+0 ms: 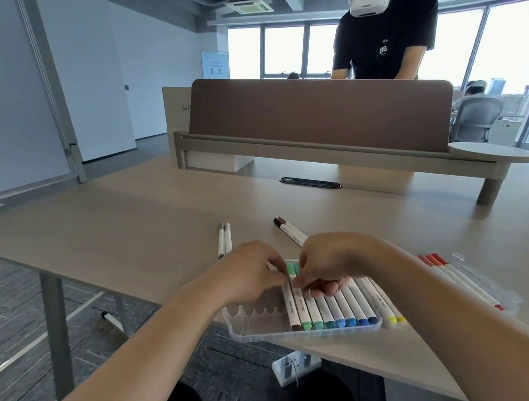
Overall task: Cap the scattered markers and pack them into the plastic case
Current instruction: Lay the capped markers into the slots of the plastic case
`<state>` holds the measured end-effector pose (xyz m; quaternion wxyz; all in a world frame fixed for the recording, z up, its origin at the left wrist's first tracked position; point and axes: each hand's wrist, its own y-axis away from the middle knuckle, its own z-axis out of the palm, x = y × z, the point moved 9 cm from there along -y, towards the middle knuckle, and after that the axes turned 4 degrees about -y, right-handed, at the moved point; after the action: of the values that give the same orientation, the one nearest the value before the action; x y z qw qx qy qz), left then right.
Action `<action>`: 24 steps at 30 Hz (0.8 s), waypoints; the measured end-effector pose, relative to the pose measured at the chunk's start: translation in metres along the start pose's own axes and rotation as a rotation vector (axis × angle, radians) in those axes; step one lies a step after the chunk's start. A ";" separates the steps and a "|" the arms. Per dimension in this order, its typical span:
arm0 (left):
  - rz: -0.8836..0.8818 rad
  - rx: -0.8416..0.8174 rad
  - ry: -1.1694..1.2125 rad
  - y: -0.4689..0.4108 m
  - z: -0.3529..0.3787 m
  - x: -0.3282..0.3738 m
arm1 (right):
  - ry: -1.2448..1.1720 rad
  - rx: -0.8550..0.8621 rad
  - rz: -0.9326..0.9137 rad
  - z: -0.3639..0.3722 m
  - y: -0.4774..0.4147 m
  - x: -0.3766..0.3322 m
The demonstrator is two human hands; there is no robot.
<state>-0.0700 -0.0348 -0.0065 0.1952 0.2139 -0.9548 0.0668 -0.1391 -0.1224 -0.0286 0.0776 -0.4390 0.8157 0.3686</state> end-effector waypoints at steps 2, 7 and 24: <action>-0.020 0.090 0.060 -0.009 -0.010 -0.002 | -0.025 0.100 0.004 -0.018 -0.007 0.006; -0.009 0.169 0.129 -0.036 -0.021 -0.005 | 0.139 0.566 0.052 -0.079 -0.046 0.023; 0.023 0.152 0.175 -0.086 -0.009 -0.012 | 0.296 0.430 0.173 -0.110 -0.113 0.029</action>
<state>-0.0197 -0.1055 0.0010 0.2600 0.2105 -0.9288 0.1596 -0.0471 -0.2543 -0.0232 0.0172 -0.3903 0.9121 0.1243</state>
